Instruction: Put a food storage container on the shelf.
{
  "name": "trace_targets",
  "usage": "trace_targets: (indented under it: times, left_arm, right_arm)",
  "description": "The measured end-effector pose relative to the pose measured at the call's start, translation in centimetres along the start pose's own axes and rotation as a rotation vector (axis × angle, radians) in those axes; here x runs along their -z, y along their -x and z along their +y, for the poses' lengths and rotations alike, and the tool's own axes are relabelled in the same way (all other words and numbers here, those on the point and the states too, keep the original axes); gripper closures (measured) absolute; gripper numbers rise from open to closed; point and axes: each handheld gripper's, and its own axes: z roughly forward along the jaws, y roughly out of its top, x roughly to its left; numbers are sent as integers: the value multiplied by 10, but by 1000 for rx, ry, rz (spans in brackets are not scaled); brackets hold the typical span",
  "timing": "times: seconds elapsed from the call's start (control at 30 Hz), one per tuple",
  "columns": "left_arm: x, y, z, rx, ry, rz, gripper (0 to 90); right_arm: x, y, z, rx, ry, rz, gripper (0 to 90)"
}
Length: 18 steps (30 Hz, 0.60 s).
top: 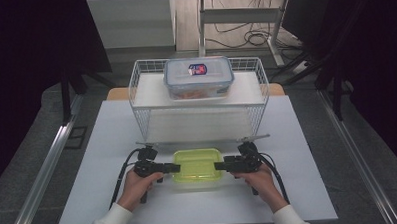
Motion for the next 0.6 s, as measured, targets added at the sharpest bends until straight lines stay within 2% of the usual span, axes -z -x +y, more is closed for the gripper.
trace_targets:
  times: [0.13, 0.33, 0.53, 0.6]
  left_arm:
    - [0, 0, 0, 1, 0, -2, 651]
    - [0, 1, 0, 2, 1, 2, 655]
    - [0, 2, -1, 2, 7, 3, 663]
    - [1, 3, -2, 0, 8, 3, 670]
  right_arm:
    - [-7, 0, 0, -12, -16, 15, 404]
    - [-7, 0, 0, -25, -13, 52, 500]
    - [-4, 1, 0, -38, -14, 58, 553]
    - [-3, 1, 0, -38, -15, 52, 621]
